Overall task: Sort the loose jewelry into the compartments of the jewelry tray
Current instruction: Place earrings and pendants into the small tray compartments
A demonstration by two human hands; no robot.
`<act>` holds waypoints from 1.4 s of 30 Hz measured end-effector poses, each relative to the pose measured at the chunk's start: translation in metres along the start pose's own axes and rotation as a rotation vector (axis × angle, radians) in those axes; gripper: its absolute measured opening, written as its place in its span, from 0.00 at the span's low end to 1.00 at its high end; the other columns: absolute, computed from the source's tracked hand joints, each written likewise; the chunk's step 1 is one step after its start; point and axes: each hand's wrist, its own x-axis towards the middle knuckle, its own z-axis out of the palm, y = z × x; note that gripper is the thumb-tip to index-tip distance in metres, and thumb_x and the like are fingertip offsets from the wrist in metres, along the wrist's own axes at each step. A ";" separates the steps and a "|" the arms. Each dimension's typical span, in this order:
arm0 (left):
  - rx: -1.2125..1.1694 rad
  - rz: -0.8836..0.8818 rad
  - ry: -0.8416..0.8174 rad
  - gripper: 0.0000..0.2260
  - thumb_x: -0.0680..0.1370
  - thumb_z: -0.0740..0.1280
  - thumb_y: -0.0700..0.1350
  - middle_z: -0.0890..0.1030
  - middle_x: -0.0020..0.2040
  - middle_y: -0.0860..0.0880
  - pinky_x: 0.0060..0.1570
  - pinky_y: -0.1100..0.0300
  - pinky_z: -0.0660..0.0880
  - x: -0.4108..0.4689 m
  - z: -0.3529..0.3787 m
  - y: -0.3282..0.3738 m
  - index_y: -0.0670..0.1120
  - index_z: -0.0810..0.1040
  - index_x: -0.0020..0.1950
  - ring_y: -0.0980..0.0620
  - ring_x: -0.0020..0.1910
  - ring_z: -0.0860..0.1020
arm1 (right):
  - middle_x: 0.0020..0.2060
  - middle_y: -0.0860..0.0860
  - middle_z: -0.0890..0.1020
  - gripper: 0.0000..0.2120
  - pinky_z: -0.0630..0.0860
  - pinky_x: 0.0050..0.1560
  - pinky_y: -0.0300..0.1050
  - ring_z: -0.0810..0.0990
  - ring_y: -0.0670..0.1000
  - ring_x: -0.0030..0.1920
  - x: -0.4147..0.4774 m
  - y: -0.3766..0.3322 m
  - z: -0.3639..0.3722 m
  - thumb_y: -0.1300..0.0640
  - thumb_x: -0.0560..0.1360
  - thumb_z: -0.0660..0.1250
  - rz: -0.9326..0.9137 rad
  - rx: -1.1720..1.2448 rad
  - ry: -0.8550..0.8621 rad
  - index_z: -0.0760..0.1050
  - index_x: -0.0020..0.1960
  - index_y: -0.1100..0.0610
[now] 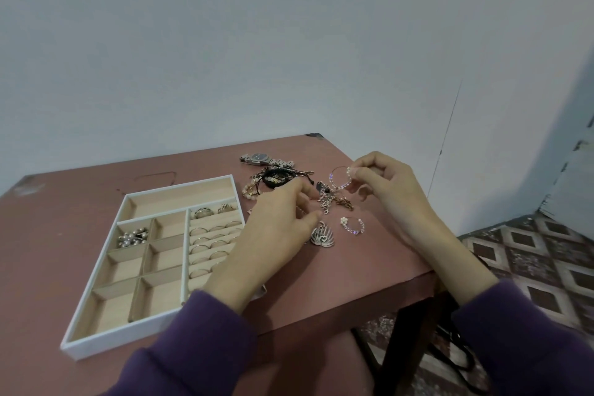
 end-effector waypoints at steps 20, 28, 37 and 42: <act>-0.162 -0.079 0.079 0.02 0.72 0.71 0.42 0.79 0.32 0.54 0.28 0.75 0.69 0.016 0.005 0.002 0.47 0.82 0.44 0.60 0.28 0.77 | 0.30 0.55 0.78 0.05 0.70 0.34 0.39 0.74 0.48 0.30 0.001 0.010 0.000 0.64 0.72 0.68 -0.029 -0.007 0.039 0.74 0.39 0.58; -0.226 -0.051 0.094 0.02 0.72 0.70 0.44 0.81 0.35 0.53 0.32 0.75 0.68 0.006 -0.015 0.001 0.50 0.80 0.39 0.62 0.32 0.76 | 0.32 0.55 0.80 0.07 0.72 0.37 0.45 0.75 0.49 0.30 -0.001 0.011 0.004 0.60 0.69 0.73 -0.064 -0.159 0.019 0.74 0.37 0.56; -0.320 -0.102 0.224 0.02 0.72 0.70 0.45 0.84 0.37 0.51 0.35 0.70 0.74 -0.014 -0.068 -0.014 0.49 0.80 0.40 0.61 0.34 0.78 | 0.31 0.51 0.81 0.08 0.73 0.34 0.40 0.76 0.46 0.30 0.004 -0.019 0.047 0.61 0.69 0.73 -0.132 -0.164 -0.060 0.74 0.36 0.55; -0.328 -0.151 0.311 0.03 0.72 0.71 0.42 0.84 0.37 0.49 0.30 0.75 0.71 -0.026 -0.102 -0.030 0.47 0.81 0.45 0.62 0.32 0.78 | 0.31 0.48 0.80 0.07 0.73 0.33 0.37 0.75 0.43 0.30 0.007 -0.032 0.077 0.61 0.69 0.73 -0.158 -0.150 -0.080 0.74 0.37 0.57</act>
